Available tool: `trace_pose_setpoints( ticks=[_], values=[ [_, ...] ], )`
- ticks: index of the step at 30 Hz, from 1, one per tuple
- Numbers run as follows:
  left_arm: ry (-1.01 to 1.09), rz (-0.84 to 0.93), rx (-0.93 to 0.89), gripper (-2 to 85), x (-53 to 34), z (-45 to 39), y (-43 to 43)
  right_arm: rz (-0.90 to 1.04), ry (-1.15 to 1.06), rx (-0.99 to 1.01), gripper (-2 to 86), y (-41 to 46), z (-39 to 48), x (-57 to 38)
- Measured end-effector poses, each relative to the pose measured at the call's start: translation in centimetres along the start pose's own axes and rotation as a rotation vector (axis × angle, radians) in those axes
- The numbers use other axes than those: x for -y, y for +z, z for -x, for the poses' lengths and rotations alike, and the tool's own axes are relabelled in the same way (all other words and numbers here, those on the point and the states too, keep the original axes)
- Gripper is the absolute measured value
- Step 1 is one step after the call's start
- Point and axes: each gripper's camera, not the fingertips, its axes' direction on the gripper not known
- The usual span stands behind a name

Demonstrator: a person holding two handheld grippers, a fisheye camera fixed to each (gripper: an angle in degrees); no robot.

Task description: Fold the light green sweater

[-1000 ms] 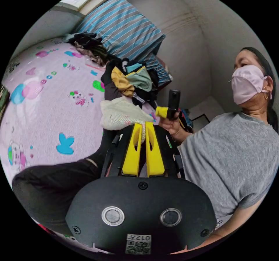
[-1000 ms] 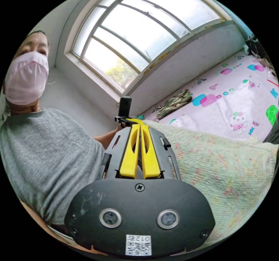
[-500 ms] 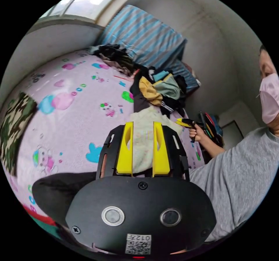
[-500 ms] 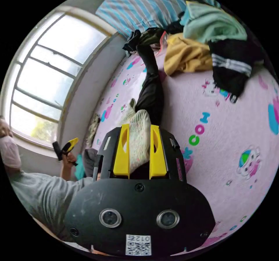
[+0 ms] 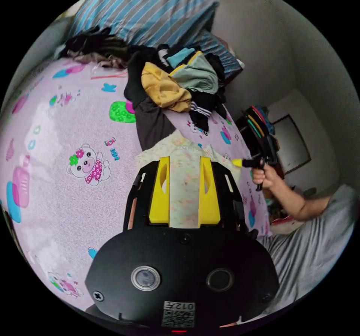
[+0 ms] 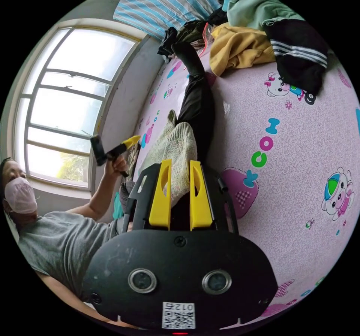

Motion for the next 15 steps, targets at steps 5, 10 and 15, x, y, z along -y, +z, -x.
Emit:
trace_pose_setpoints(
  ticks=[5, 10, 15],
  values=[
    [-0.062, 0.08, 0.008, 12.4, 5.8, 6.4, 4.0, -0.043, 0.036, -0.033, 7.8, 0.2, -2.1, 0.5],
    [-0.042, 0.182, -0.051, 12.1, 8.9, 8.9, 7.2, -0.026, 0.067, 0.032, 8.5, 0.4, -5.0, 1.0],
    [0.086, 0.239, -0.166, 11.9, 10.8, 9.2, 8.9, -0.017, 0.062, 0.161, 8.1, 1.1, -7.3, 2.2]
  ],
)
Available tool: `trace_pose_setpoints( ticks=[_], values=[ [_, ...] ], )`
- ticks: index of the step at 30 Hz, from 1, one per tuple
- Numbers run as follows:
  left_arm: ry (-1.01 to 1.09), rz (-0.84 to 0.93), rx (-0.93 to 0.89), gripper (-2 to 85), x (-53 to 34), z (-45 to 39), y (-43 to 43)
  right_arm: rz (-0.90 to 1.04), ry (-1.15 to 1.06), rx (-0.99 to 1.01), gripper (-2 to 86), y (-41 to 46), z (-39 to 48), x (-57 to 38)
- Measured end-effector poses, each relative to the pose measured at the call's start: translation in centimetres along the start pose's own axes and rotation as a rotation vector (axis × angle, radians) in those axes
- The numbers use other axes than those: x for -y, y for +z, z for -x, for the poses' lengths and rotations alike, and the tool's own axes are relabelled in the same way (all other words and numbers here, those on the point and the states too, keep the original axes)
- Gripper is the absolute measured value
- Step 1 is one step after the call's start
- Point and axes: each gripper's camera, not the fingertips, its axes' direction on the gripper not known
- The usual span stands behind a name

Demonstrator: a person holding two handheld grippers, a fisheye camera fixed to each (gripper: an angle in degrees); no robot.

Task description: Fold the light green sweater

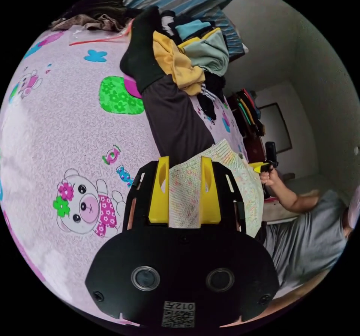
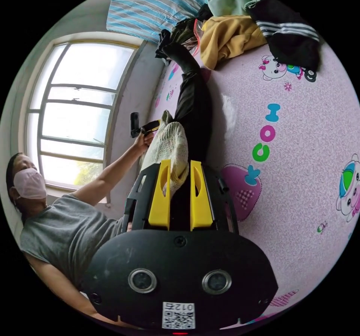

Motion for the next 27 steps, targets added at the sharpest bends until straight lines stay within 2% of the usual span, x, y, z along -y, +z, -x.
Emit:
trace_pose_setpoints(
  ticks=[5, 13, 22, 24, 27],
  values=[
    [0.174, 0.155, -0.013, 11.5, 1.8, -0.6, 0.7, 0.051, -0.005, 0.047, 6.9, 0.9, -1.5, 1.1],
    [0.334, 0.387, -0.043, 11.5, 4.6, -2.6, 3.7, 0.133, -0.005, 0.055, 6.3, 2.3, -2.6, 2.5],
    [0.393, 0.479, -0.206, 7.6, 5.6, -6.2, 5.3, 0.157, 0.051, 0.192, 6.5, 3.3, -4.4, 1.1],
    [0.394, 0.5, -0.197, 6.3, 5.0, -7.4, 5.5, 0.161, 0.056, 0.218, 6.7, 3.6, -4.2, 0.1],
    [0.361, 0.437, -0.14, 4.0, 3.9, -9.6, 4.2, 0.138, 0.02, 0.229, 5.2, 3.5, -2.8, -1.2]
  ],
)
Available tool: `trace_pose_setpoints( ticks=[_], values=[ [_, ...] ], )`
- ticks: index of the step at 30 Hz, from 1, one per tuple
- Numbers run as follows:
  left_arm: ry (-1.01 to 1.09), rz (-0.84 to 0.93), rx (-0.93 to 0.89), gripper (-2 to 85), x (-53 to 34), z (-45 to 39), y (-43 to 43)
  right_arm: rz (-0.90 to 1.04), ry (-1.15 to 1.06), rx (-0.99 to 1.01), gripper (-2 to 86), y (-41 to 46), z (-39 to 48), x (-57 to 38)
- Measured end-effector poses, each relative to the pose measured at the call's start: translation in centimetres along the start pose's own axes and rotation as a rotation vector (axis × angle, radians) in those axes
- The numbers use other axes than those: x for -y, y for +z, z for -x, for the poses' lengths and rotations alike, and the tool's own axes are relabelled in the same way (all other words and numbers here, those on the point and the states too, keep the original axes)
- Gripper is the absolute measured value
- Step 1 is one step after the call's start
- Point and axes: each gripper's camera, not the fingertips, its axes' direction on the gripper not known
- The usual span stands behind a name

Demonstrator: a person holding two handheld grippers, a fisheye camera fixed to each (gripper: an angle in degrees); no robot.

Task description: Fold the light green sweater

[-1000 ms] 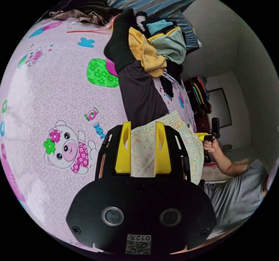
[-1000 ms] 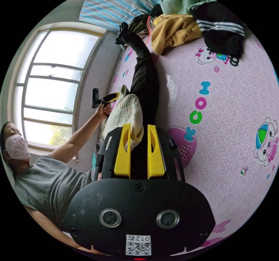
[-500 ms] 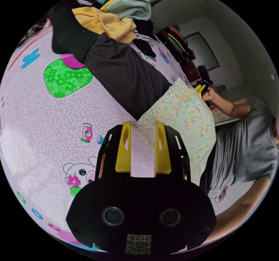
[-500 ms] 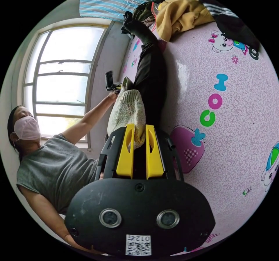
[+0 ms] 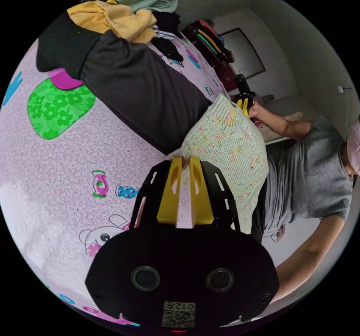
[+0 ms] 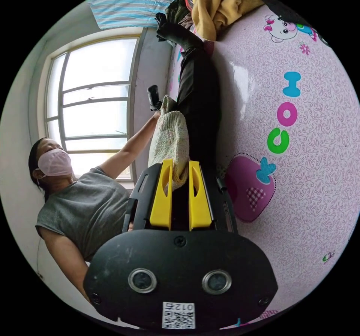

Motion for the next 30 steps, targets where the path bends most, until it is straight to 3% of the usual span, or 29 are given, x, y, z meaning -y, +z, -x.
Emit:
trace_pose_setpoints(
  ticks=[9, 17, 23, 26, 30],
  values=[
    [-0.104, -0.298, 0.429, 1.1, -9.5, -18.3, -7.9, -0.179, -0.37, -0.175, -0.4, 2.6, 13.9, -2.8],
    [-0.249, -0.611, 1.078, 0.6, -20.4, -46.1, -15.3, -0.288, -0.825, -0.409, -0.9, 13.2, 33.6, -1.7],
    [-0.332, -0.821, 1.529, 0.6, -23.8, -64.5, -11.5, -0.536, -1.081, -0.534, -0.9, 20.1, 45.0, -7.4],
    [-0.38, -0.871, 1.756, 0.5, -24.1, -70.6, -7.5, -0.621, -1.185, -0.589, -0.9, 23.3, 48.2, -11.8],
    [-0.413, -0.893, 1.904, 0.5, -24.2, -74.8, -4.7, -0.697, -1.265, -0.614, -1.0, 27.2, 50.5, -15.6]
  ],
)
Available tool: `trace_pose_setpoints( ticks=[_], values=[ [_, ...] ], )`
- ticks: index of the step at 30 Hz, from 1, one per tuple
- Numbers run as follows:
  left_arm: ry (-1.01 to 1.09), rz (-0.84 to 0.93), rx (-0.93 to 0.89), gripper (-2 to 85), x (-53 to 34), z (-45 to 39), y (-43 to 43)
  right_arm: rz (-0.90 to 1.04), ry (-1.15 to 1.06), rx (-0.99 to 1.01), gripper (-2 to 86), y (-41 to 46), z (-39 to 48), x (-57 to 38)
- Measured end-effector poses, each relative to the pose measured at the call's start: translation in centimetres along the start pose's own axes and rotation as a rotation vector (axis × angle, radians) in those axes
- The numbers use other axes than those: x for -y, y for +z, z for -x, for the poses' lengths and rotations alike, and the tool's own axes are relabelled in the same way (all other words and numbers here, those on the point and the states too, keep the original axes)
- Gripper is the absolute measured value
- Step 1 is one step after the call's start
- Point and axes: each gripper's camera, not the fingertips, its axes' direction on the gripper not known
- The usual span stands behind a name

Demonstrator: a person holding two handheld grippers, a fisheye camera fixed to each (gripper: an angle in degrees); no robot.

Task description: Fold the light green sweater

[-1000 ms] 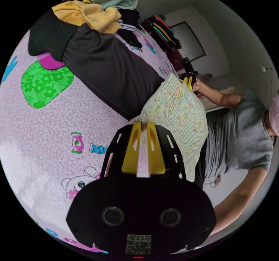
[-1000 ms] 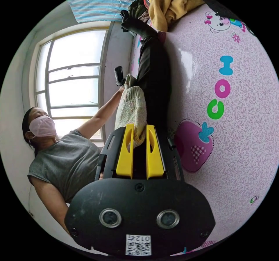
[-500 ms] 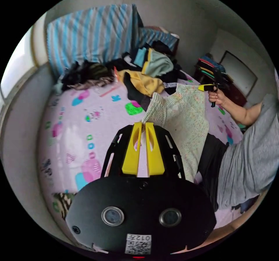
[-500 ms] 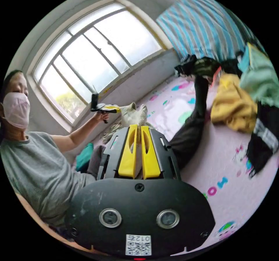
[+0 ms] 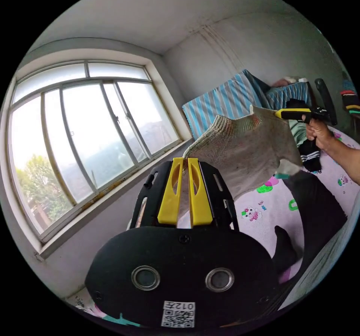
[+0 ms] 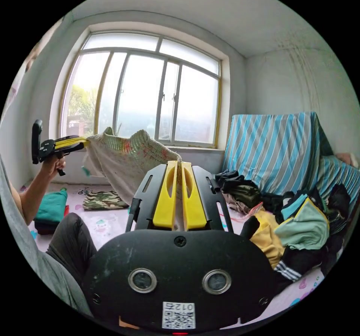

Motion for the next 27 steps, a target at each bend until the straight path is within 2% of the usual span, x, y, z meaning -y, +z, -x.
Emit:
trace_pose_setpoints(
  ticks=[4, 9, 13, 15, 16, 18, 19, 20, 22, 24, 27],
  values=[
    [0.042, 0.052, 0.057, 0.3, 1.0, 0.7, -0.2, -0.026, -0.019, -0.015, -0.9, 1.8, 2.7, 0.5],
    [0.091, 0.159, 0.004, 0.3, 1.5, 2.1, 6.0, 0.069, -0.018, 0.011, -0.9, 11.3, 3.3, 0.1],
    [0.134, 0.301, -0.139, 0.4, 1.7, 3.3, 17.2, 0.2, -0.016, 0.005, -0.9, 21.7, 1.9, -1.8],
    [0.119, 0.369, -0.194, 0.5, 1.3, 3.7, 24.3, 0.318, -0.016, 0.009, -0.8, 31.3, 0.4, -3.5],
    [0.068, 0.439, -0.234, 0.5, 0.7, 4.3, 29.9, 0.357, -0.019, 0.015, -0.8, 34.1, -0.1, -4.1],
    [-0.051, 0.589, -0.315, 0.6, -0.7, 5.4, 38.2, 0.584, 0.057, 0.004, -0.6, 45.4, -2.7, -7.0],
    [-0.185, 0.695, -0.354, 0.6, -2.2, 6.8, 42.8, 0.634, 0.087, 0.012, -0.6, 47.5, -3.4, -7.8],
    [-0.339, 0.752, -0.401, 0.7, -3.8, 8.4, 45.8, 0.691, 0.15, 0.046, -0.6, 50.5, -4.4, -9.4],
    [-0.488, 0.757, -0.477, 0.7, -5.8, 9.6, 47.7, 0.709, 0.261, 0.129, -0.7, 52.5, -5.2, -12.1],
    [-0.445, 0.769, -0.556, 0.8, -6.8, 8.0, 48.1, 0.786, 0.286, 0.236, -0.7, 54.0, -4.0, -17.2],
    [-0.232, 0.897, -0.662, 0.8, -9.3, 1.6, 48.3, 0.972, 0.261, 0.254, -0.8, 56.1, -1.0, -25.5]
  ],
)
